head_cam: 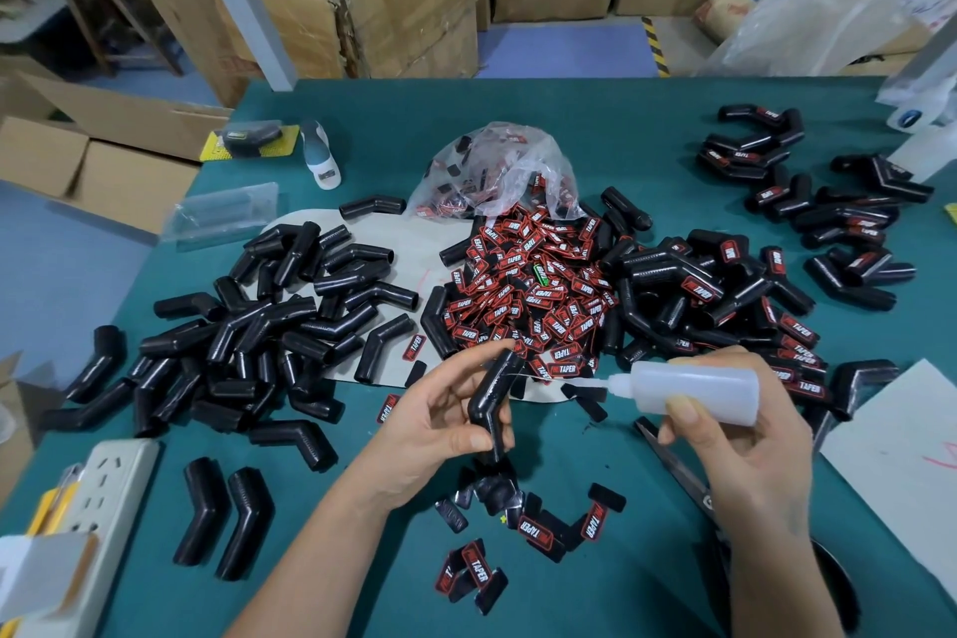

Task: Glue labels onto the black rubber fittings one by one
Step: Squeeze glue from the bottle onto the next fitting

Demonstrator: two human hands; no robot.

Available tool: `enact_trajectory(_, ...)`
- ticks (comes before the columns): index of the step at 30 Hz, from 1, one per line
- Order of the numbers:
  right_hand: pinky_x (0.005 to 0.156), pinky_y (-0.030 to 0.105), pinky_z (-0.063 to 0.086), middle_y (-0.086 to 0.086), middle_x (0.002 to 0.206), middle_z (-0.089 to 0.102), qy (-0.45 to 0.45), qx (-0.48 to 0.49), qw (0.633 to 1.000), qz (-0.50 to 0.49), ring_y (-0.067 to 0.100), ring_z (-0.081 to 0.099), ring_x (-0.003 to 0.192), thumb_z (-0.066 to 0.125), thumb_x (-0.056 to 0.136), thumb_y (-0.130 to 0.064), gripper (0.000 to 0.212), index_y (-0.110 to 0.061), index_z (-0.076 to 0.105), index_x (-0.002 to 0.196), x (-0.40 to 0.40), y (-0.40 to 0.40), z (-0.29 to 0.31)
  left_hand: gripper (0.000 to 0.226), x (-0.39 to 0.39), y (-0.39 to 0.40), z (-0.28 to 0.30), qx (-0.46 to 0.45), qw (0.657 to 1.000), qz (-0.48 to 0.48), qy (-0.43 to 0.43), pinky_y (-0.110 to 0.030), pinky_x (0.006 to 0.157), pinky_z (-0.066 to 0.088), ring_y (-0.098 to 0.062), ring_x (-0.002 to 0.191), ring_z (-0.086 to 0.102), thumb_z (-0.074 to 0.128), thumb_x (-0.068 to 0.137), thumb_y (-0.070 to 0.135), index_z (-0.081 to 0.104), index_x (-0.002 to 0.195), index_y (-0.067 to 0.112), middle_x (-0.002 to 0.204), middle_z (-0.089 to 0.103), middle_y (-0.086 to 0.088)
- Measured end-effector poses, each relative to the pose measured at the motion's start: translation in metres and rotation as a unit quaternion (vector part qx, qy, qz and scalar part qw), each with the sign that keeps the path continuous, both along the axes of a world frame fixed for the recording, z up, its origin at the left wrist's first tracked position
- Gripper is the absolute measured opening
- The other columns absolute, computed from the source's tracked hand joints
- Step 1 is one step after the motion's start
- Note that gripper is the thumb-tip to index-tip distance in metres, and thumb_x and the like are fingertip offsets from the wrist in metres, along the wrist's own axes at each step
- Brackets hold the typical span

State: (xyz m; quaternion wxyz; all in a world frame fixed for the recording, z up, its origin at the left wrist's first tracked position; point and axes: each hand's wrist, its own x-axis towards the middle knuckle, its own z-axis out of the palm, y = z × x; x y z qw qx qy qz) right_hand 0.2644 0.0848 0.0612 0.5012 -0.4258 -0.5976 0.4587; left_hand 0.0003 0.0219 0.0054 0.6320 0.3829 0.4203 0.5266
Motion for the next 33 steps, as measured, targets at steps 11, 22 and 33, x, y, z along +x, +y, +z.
enact_trajectory(11, 0.055, 0.038, 0.051, 0.002, 0.092, 0.066, 0.015, -0.005, 1.0, -0.001, 0.022, 0.062, 0.06, 0.071, 0.087, -0.035, 0.019, -0.024, 0.071, 0.101, 0.004, 0.001, -0.005, 0.085, -0.002, 0.0, -0.004, 0.002, 1.0, 0.0, -0.018, -0.037, 0.086, 0.056, -0.028, 0.089, 0.069, 0.09, 0.083, 0.031, 0.048, 0.155, 0.019, 0.102, 0.066, -0.009)
enact_trajectory(22, 0.048, 0.034, 0.05, 0.0, 0.095, 0.068, 0.032, -0.036, 0.999, -0.012, 0.017, 0.064, 0.062, 0.076, 0.09, -0.054, 0.038, -0.021, 0.07, 0.108, 0.006, 0.005, -0.011, 0.083, -0.002, 0.0, 0.001, 0.013, 0.999, -0.006, -0.029, -0.038, 0.087, 0.056, -0.028, 0.09, 0.071, 0.09, 0.083, 0.03, 0.049, 0.155, 0.021, 0.103, 0.068, -0.008)
enact_trajectory(33, 0.082, 0.029, 0.061, -0.009, 0.114, 0.07, -0.044, -0.086, 0.995, 0.006, 0.018, 0.075, 0.1, 0.088, 0.083, -0.039, 0.04, -0.041, 0.068, 0.117, -0.004, 0.018, -0.017, 0.06, 0.002, 0.004, 0.002, 0.0, 0.997, 0.065, -0.029, -0.036, 0.091, 0.057, -0.028, 0.096, 0.071, 0.075, 0.091, 0.017, 0.058, 0.148, 0.024, 0.123, 0.071, -0.023)
